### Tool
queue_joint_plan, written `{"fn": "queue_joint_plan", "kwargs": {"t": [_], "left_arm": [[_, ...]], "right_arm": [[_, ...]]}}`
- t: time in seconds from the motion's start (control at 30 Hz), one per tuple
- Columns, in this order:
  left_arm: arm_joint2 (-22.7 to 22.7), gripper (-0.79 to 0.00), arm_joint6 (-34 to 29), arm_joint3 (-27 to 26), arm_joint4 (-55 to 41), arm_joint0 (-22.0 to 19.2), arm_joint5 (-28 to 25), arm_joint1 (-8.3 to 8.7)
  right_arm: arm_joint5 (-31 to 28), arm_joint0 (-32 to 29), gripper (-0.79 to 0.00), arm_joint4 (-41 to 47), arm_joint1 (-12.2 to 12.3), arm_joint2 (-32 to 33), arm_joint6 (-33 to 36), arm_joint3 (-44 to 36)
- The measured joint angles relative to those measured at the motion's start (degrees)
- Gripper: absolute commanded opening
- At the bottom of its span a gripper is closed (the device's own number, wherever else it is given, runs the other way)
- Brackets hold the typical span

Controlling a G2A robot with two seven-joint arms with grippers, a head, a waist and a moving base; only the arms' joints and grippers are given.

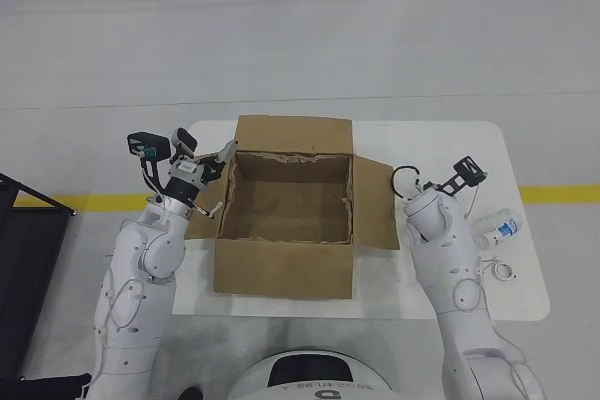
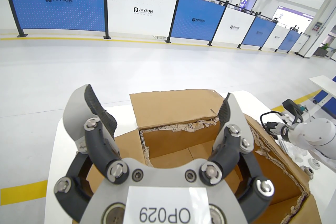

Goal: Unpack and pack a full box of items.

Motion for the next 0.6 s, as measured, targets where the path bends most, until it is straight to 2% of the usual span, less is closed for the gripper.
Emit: {"fn": "queue_joint_plan", "kwargs": {"t": [0.17, 0.33, 0.5, 0.6], "left_arm": [[0.0, 0.0, 0.0, 0.0, 0.0, 0.0, 0.0, 0.0], [0.0, 0.0, 0.0, 0.0, 0.0, 0.0, 0.0, 0.0], [0.0, 0.0, 0.0, 0.0, 0.0, 0.0, 0.0, 0.0], [0.0, 0.0, 0.0, 0.0, 0.0, 0.0, 0.0, 0.0]], "right_arm": [[-2.29, -2.94, -0.785, 3.63, 0.24, 3.27, -0.28, -5.21], [-8.21, -8.26, -0.785, 14.73, 0.54, 11.24, 1.01, -14.01], [-18.59, -12.79, -0.785, 30.65, 1.18, 21.08, 8.72, -18.51], [-21.93, -14.02, -0.785, 36.72, 1.56, 24.2, 13.22, -18.95]]}}
